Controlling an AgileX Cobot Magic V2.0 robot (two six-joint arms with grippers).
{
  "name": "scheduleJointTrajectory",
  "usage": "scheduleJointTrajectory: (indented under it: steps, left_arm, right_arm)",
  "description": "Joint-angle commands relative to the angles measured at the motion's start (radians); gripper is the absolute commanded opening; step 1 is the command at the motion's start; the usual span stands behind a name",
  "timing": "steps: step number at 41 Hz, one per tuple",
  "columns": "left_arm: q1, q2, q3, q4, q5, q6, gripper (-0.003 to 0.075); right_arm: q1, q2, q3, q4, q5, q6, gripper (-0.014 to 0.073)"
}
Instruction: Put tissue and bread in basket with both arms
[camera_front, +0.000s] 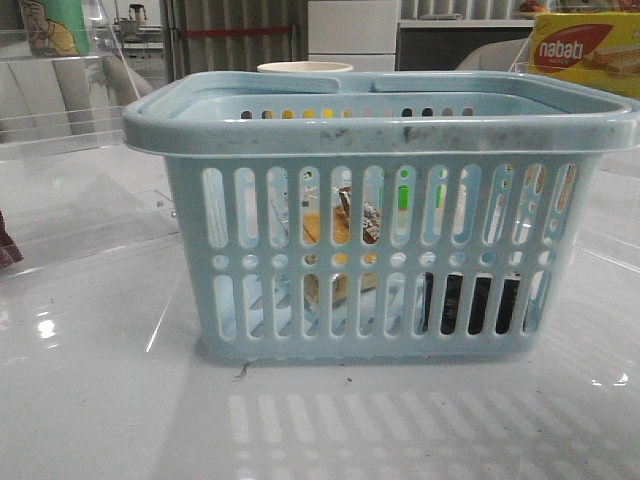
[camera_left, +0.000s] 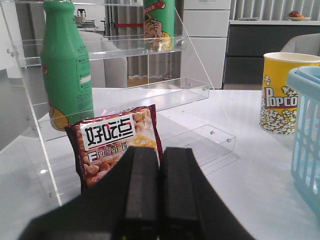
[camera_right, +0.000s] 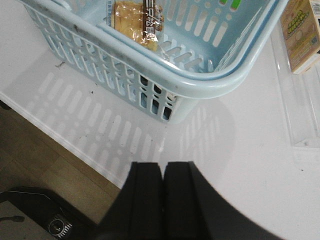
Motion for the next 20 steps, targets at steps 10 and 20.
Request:
scheduleJointTrajectory:
  steps: [10, 20]
  left_arm:
    - [-0.009, -0.018, -0.002, -0.009, -0.092, -0.005, 0.0090]
    - [-0.009, -0.016, -0.002, -0.009, -0.092, -0.005, 0.0090]
  right_arm:
    - [-0.003, -0.015, -0.023, -0.009, -0.059, -0.007, 0.0057]
    - [-0.193, -0.170, 0.117, 0.018, -0.307, -0.006, 0.0057]
